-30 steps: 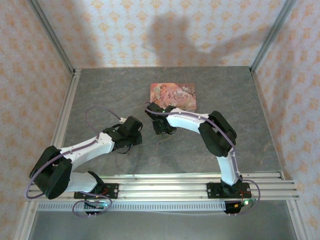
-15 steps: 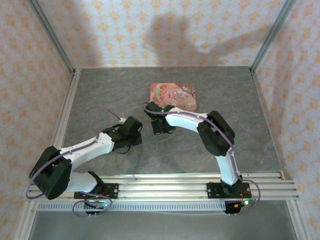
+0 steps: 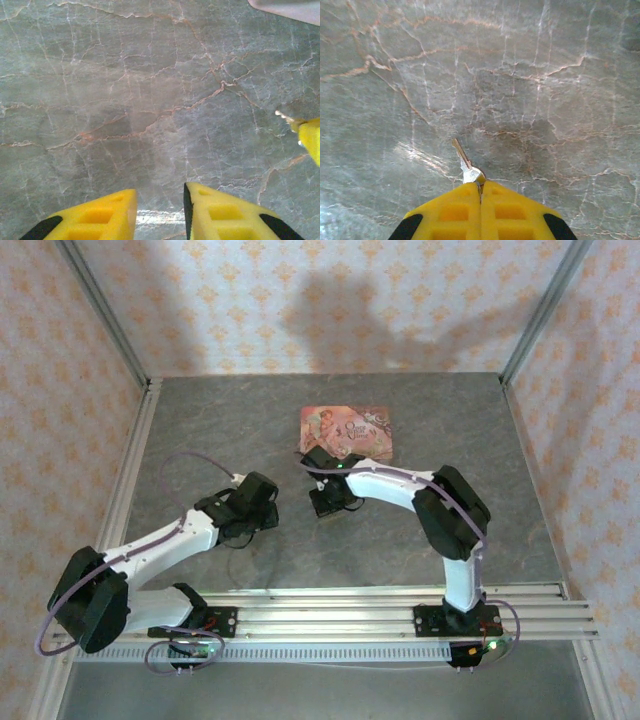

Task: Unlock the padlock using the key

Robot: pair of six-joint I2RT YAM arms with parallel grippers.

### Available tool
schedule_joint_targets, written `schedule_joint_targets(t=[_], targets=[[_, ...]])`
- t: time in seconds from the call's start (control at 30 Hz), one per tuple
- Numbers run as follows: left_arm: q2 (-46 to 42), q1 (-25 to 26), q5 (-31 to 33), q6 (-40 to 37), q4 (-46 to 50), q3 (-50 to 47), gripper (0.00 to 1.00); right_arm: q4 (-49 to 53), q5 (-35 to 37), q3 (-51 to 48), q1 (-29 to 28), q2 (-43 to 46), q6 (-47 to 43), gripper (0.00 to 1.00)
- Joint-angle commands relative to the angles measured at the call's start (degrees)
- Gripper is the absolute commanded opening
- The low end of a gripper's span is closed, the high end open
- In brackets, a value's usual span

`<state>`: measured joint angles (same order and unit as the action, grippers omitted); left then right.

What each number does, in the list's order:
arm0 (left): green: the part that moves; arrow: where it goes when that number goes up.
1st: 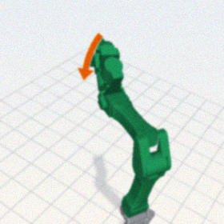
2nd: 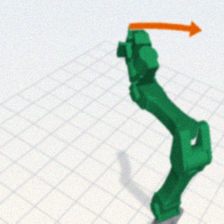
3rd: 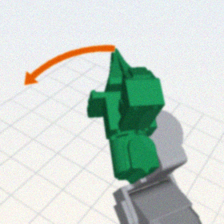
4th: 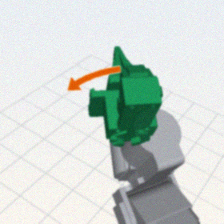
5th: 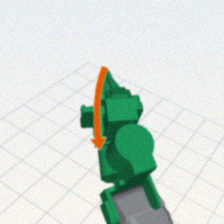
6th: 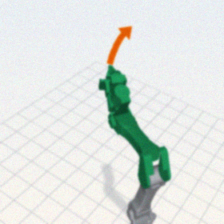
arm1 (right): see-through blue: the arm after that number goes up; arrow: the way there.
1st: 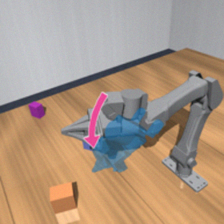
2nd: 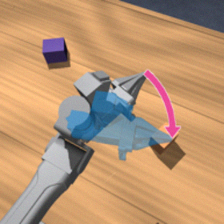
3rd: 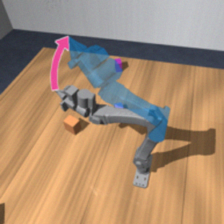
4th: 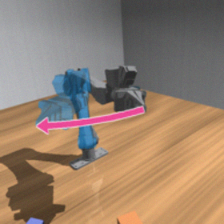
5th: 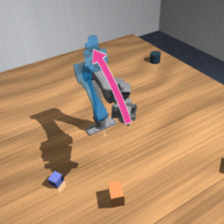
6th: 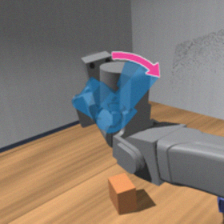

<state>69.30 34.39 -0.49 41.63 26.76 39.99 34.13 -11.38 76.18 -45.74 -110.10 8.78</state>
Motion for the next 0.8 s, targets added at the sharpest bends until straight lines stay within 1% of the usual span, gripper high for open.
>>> schedule_joint_targets(t=[0.0,0.1,0.2,0.33,0.47,0.57,0.67,0.77], targets=[[-2.54,-0.47,-0.65,-1.55,0.21,-0.89,0.35,-5.18,-4.17,-2.35,1.64,3.76,1.01,0.0],[-5.65,-0.7,-4.02,-0.93,-6.05,-4.47,0.4,-7.75,-5.77,-4.47,2.38,5.27,2.65,0.0],[-8.6,-1.78,-6.74,0.39,-11.85,-8.0,0.43,-9.28,-7.24,-5.88,2.93,6.08,3.82,0.0],[-11.26,-4.49,-11.46,3.99,-18.87,-11.33,0.43,-12.52,-9.54,-8.32,3.5,7.63,5.98,0.0],[-12.27,-6.0,-15.11,10.08,-27.16,-13.74,0.43,-17.16,-11.25,-11.42,3.64,11.23,9.19,0.0],[-10.95,-6.07,-17.19,13.98,-32.21,-13.42,0.42,-20.81,-11.97,-13.93,3.64,14.82,12.0,0.0],[-8.59,-6.07,-19.73,15.48,-33.77,-10.85,0.45,-24.09,-12.27,-16.32,3.64,18.62,14.32,0.0],[-7.2,-5.95,-21.53,16.23,-34.72,-8.57,0.46,-26.61,-12.44,-18.43,3.64,22.38,15.94,0.0]])
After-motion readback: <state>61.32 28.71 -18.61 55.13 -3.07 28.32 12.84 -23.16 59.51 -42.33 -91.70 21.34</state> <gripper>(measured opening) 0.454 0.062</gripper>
